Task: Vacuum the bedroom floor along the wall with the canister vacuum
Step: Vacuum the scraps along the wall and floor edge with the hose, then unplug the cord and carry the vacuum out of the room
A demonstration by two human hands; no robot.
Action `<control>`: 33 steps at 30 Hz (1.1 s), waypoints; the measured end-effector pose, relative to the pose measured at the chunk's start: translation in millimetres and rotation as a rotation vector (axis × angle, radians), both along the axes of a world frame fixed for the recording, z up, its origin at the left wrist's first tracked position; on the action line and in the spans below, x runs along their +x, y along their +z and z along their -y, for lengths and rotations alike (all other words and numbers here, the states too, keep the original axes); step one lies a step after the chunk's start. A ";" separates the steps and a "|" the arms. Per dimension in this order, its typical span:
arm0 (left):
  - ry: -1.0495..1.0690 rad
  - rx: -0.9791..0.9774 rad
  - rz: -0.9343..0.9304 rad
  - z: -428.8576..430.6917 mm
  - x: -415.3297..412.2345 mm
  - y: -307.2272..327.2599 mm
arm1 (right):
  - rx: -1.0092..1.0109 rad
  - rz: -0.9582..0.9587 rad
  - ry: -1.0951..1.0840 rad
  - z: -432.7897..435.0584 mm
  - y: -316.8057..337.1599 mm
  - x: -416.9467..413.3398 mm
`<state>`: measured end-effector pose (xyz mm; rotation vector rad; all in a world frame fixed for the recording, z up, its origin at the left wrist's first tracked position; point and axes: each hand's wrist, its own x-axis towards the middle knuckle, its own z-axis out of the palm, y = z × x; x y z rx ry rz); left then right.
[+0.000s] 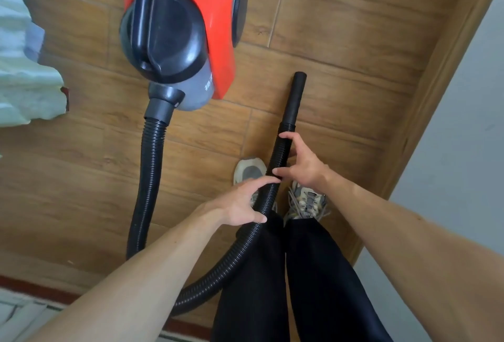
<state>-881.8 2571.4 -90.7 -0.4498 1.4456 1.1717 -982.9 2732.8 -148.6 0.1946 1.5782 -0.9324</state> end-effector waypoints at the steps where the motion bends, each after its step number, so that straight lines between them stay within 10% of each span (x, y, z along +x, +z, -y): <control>1: -0.014 -0.013 0.005 -0.9 -0.9 1.6 | 0.022 -0.015 0.021 -1.8 -0.1 1.0; 15: -0.146 -0.440 -0.264 43.2 -108.5 126.5 | 0.300 -0.410 0.676 15.6 135.6 -83.2; 33: -0.247 -0.915 -0.899 100.9 -332.2 558.7 | 0.415 -1.185 0.674 60.5 623.0 -315.2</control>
